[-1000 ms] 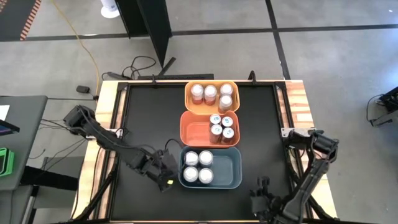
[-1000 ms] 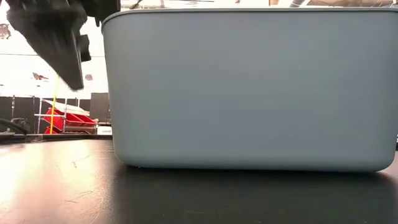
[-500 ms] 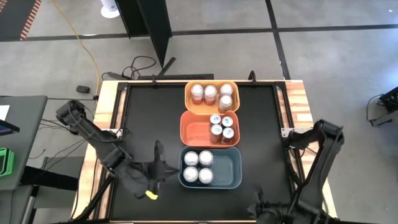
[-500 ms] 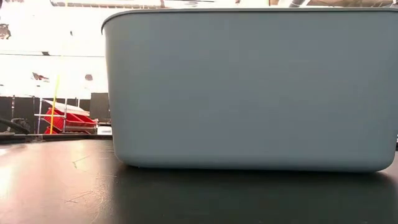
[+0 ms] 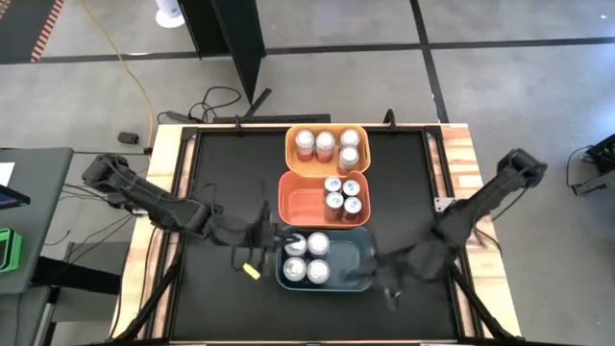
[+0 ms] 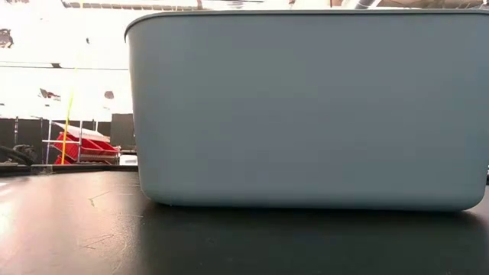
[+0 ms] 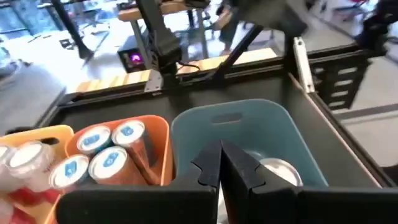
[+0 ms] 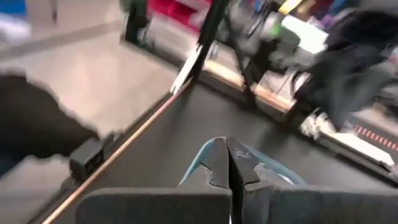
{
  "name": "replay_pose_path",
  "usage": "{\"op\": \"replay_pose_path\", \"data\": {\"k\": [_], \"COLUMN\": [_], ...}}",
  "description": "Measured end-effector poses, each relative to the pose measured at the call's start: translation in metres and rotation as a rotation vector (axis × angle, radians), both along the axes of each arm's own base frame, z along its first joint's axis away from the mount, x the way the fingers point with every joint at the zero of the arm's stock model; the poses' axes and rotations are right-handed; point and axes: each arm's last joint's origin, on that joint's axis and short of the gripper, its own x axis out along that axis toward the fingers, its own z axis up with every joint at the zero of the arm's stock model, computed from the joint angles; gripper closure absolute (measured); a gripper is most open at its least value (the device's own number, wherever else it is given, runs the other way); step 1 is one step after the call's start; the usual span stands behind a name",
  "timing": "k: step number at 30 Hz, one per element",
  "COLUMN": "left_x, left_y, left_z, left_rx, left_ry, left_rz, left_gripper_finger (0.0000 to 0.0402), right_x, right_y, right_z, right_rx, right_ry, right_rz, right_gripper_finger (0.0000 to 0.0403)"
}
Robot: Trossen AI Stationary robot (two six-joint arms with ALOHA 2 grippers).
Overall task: Sort soda cans
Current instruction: Return to Home Position
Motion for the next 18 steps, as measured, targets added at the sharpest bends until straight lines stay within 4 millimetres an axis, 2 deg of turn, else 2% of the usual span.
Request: {"op": "replay_pose_path", "data": {"k": [2, 4, 6, 9, 13, 18], "left_x": [-0.012, -0.032, -0.054, -0.087, -0.121, -0.148], "left_y": [0.009, 0.018, 0.028, 0.044, 0.060, 0.072], "left_z": [-0.004, -0.006, -0.012, -0.032, -0.067, -0.099], "left_rx": [-0.018, -0.031, -0.055, -0.091, -0.103, -0.134], "left_ry": [-0.032, -0.101, -0.186, -0.275, -0.284, -0.316], "left_rz": [-0.011, -0.013, 0.000, 0.021, 0.069, 0.097], "left_gripper_finger": [0.0401, 0.0401, 0.0401, 0.0401, 0.0401, 0.0401], "right_x": [-0.019, -0.042, -0.062, -0.088, -0.110, -0.127], "right_y": [-0.018, -0.037, -0.057, -0.082, -0.105, -0.124], "right_z": [-0.004, -0.011, -0.024, -0.048, -0.077, -0.105], "right_rx": [0.047, 0.090, 0.137, 0.208, 0.234, 0.250], "right_ry": [-0.066, -0.131, -0.190, -0.242, -0.269, -0.310], "right_rz": [-0.003, -0.011, -0.044, -0.077, -0.102, -0.144], "right_gripper_finger": [0.0402, 0.0402, 0.0402, 0.0402, 0.0403, 0.0403]}}
